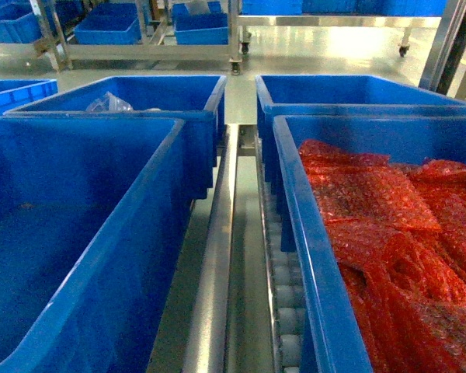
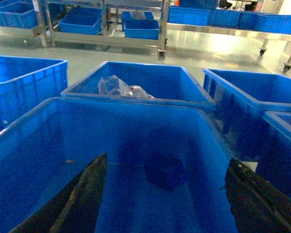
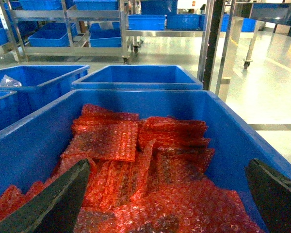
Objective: Pick blue part to blue bin on bottom shelf
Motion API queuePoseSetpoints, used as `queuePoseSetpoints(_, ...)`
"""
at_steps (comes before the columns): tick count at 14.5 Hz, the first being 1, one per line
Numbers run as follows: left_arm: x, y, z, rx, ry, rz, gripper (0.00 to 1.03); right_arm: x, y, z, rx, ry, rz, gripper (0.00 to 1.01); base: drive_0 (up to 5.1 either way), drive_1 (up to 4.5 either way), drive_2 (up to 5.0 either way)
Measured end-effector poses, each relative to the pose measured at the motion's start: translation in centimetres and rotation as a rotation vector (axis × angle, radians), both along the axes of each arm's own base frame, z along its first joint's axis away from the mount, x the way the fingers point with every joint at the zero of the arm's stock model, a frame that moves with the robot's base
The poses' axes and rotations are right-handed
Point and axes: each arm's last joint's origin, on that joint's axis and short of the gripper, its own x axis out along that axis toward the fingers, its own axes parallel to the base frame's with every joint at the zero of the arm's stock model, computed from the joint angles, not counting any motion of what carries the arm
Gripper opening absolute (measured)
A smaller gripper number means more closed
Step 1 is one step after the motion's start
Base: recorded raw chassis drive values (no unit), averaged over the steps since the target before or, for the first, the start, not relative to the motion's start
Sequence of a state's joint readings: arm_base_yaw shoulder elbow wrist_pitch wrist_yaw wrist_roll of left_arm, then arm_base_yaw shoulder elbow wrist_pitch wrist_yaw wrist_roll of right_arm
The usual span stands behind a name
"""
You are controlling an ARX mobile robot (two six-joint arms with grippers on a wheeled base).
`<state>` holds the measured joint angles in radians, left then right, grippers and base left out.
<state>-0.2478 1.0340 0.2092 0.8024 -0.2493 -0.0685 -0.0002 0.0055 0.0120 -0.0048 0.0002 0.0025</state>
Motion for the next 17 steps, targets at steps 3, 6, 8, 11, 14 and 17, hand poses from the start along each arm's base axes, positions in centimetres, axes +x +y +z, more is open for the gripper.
queuePoseSetpoints(3,-2.6,2.0,-1.0,0.047,-0.007,-0.004,0.23,0.0,0.0,0.0,0.000,0.000,0.000,0.98,0.0,0.00,0.0)
queuePoseSetpoints(6,-4.1,2.8,-1.4,0.047,-0.011,0.001,0.02,0.0,0.0,0.0,0.000,0.000,0.000,0.98,0.0,0.00,0.0)
queuePoseSetpoints(8,-4.9,4.1,-2.5,0.048,-0.004,0.018,0.02,0.0,0.0,0.0,0.000,0.000,-0.001,0.98,0.0,0.00,0.0)
queuePoseSetpoints(11,-5.6,4.0,-2.1,0.048,-0.030,-0.003,0.02,0.0,0.0,0.0,0.000,0.000,0.000,0.98,0.0,0.00,0.0)
queuePoseSetpoints(14,-6.1,4.0,-2.0,0.048,-0.026,-0.002,0.02,0.0,0.0,0.0,0.000,0.000,0.000,0.98,0.0,0.00,0.0)
queuePoseSetpoints(17,-6.5,4.0,-1.9,0.048,-0.034,-0.003,0.02,0.0,0.0,0.0,0.000,0.000,0.000,0.98,0.0,0.00,0.0)
